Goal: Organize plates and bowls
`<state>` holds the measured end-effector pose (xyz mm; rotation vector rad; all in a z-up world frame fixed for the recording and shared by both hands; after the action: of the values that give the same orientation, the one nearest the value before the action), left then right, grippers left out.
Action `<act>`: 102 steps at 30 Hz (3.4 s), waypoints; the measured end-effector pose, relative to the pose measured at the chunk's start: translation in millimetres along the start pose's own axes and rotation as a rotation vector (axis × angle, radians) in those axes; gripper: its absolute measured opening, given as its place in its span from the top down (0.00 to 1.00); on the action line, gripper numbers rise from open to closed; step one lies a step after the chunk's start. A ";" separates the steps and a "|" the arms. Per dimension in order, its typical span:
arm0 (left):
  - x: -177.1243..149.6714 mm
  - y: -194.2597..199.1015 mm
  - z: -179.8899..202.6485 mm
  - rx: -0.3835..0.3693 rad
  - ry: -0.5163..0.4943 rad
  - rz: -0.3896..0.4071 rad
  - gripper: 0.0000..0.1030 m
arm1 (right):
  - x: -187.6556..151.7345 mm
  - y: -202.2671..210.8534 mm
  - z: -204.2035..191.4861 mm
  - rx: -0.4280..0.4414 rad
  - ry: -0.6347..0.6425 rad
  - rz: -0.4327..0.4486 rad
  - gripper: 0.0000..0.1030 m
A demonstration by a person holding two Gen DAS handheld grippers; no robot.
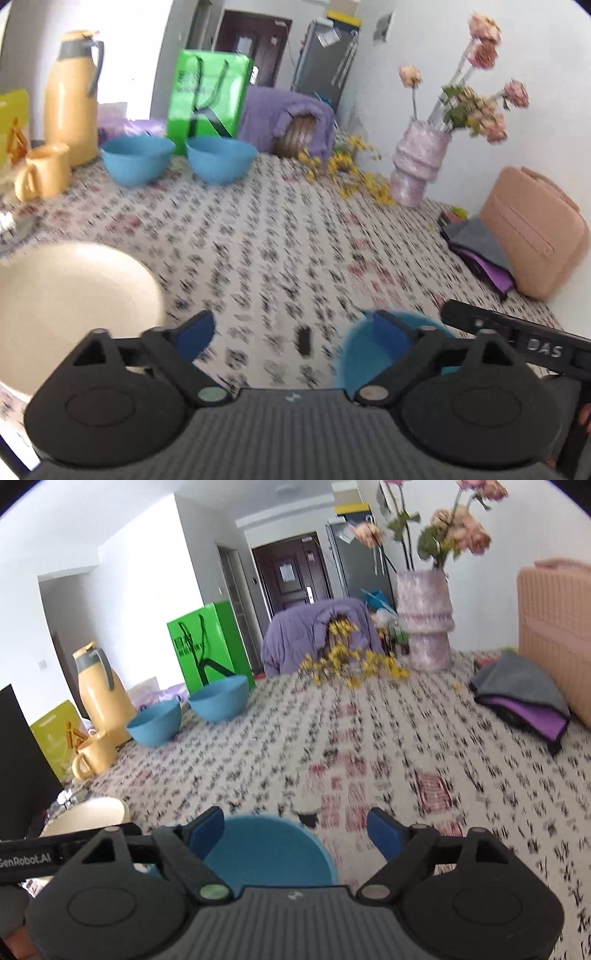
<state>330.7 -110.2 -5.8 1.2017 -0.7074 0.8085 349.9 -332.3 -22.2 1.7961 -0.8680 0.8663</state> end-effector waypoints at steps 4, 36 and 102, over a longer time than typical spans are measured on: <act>29.5 -0.2 -32.5 0.037 -0.001 0.032 0.04 | 23.5 -14.4 -28.2 0.090 -0.045 -0.012 0.17; 231.1 -283.1 -329.2 0.300 -0.002 -0.200 0.08 | 96.8 -433.8 -240.1 0.243 -0.343 -0.480 0.36; 39.8 -90.7 47.6 -0.123 0.039 -0.304 0.82 | 59.0 -84.2 50.4 0.113 -0.257 -0.368 0.91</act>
<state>426.1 -164.7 -9.1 1.1447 -0.5185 0.5262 460.0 -363.5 -24.7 2.1127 -0.6241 0.4619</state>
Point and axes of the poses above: each gripper's, at about its wrist camera, not at the fingertips, and y roughly against the way its jaws point, z to its right, x to its top, the point moved 10 cm from there along -y, roughly the way its jaws point, and after that the axes turned 3 degrees about z, right-handed, at the moved point
